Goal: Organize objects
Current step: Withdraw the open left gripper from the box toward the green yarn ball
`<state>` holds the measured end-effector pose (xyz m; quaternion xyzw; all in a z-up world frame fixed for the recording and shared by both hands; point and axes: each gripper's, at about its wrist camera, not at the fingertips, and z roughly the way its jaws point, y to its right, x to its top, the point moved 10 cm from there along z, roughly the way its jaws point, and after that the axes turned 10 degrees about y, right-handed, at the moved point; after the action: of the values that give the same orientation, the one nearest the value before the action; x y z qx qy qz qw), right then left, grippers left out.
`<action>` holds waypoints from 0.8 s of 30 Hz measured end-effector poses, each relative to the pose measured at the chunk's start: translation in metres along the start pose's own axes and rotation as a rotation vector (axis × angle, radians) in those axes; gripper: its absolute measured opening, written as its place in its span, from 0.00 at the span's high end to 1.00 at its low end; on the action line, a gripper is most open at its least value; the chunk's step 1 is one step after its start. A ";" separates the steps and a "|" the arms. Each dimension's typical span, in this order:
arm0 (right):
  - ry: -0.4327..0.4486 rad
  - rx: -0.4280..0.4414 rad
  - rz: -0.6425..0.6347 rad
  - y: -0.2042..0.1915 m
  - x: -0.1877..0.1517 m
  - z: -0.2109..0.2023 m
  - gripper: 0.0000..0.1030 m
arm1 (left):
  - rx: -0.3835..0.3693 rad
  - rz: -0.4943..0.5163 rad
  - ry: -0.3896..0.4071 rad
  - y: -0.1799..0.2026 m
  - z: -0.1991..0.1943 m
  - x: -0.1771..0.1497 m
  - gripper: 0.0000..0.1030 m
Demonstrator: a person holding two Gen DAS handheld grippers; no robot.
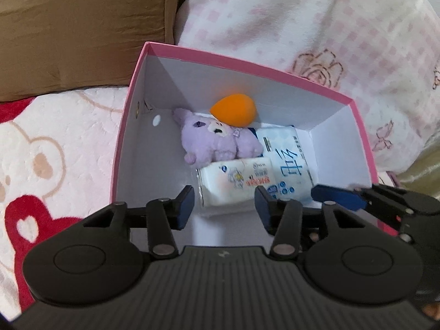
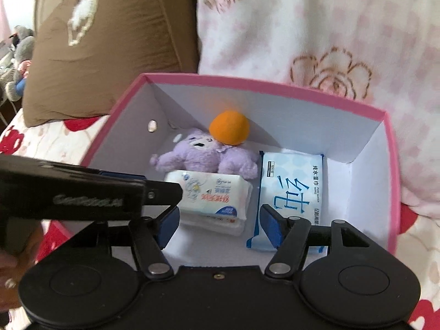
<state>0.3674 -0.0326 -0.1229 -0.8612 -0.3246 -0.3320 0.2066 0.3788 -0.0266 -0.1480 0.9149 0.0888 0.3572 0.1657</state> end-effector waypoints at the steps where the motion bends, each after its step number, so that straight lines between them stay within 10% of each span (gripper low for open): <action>1: 0.000 0.019 0.007 -0.002 -0.001 -0.006 0.31 | 0.000 0.001 0.000 0.001 -0.004 0.000 0.52; 24: 0.167 0.071 -0.172 -0.044 0.007 -0.119 0.23 | 0.035 0.040 0.052 0.040 -0.128 0.006 0.25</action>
<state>0.2888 -0.0670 -0.0288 -0.7917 -0.3906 -0.4072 0.2339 0.2981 -0.0315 -0.0411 0.9097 0.0810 0.3824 0.1401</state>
